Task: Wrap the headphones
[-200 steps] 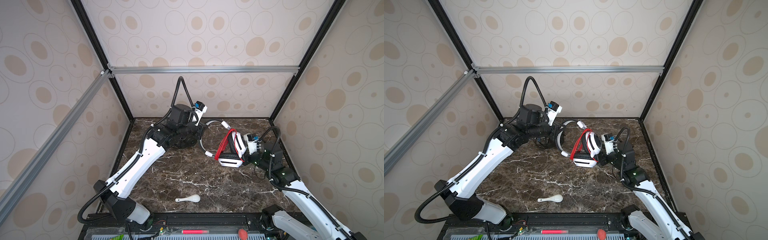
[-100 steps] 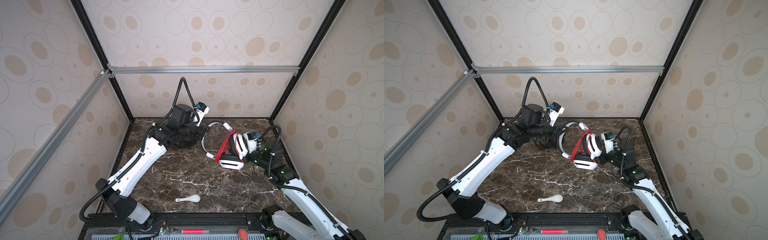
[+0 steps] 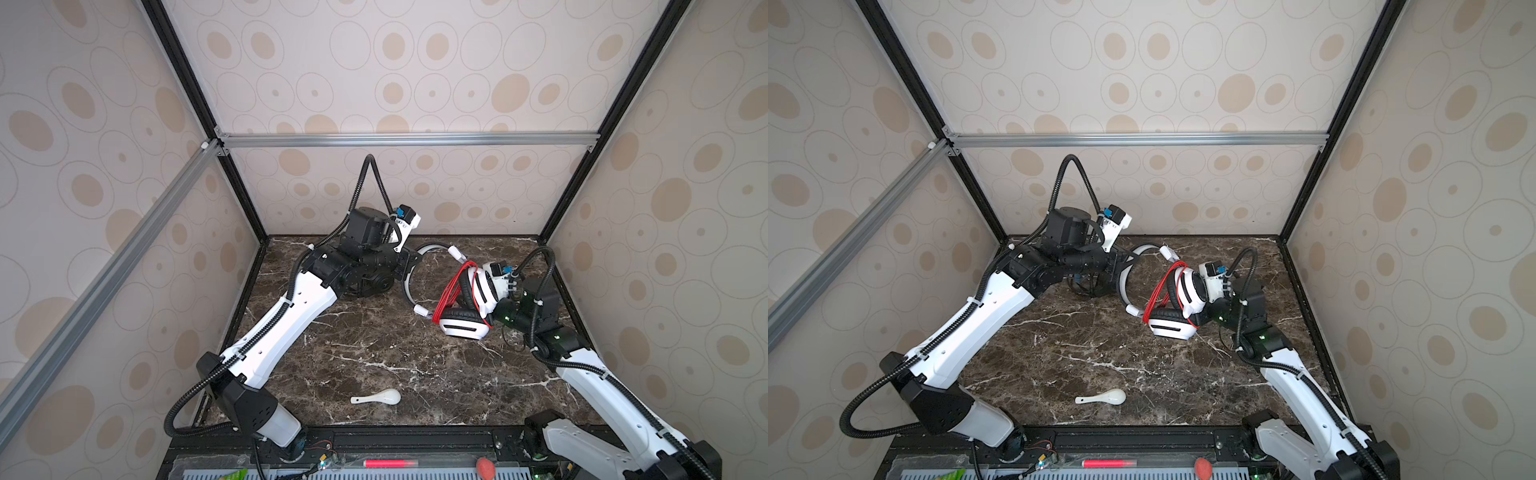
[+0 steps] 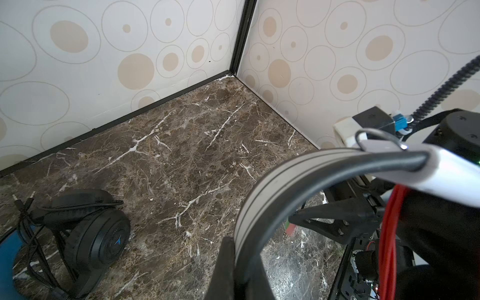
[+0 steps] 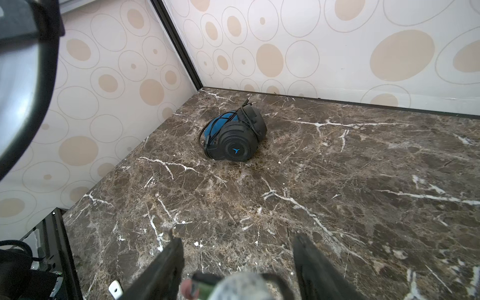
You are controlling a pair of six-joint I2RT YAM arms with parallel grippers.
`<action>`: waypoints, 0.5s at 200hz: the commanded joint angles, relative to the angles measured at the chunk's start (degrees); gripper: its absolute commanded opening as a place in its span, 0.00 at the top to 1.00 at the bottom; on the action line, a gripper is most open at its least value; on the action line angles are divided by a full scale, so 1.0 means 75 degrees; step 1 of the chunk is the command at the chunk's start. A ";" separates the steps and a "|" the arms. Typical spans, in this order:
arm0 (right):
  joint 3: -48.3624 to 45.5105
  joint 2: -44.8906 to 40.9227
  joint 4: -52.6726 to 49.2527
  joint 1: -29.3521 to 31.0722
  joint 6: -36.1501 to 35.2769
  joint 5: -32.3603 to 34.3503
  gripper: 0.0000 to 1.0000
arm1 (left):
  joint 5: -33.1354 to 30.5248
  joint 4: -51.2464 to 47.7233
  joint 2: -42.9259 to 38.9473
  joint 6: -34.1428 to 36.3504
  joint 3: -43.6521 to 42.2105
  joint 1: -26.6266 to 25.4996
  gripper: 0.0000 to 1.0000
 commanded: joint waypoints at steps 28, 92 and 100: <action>0.0260 0.0172 0.0458 -0.0049 0.0126 -0.0045 0.58 | 0.0343 0.0392 -0.0027 -0.0320 0.0519 0.0048 1.00; 0.0135 0.0111 0.0370 -0.0054 0.0026 -0.0069 0.75 | 0.0257 0.0639 -0.0021 -0.0512 0.0492 0.0160 1.00; 0.0122 0.0095 0.0353 -0.0060 0.0026 -0.0069 0.75 | 0.0292 0.0725 -0.0037 -0.0587 0.0465 0.0203 1.00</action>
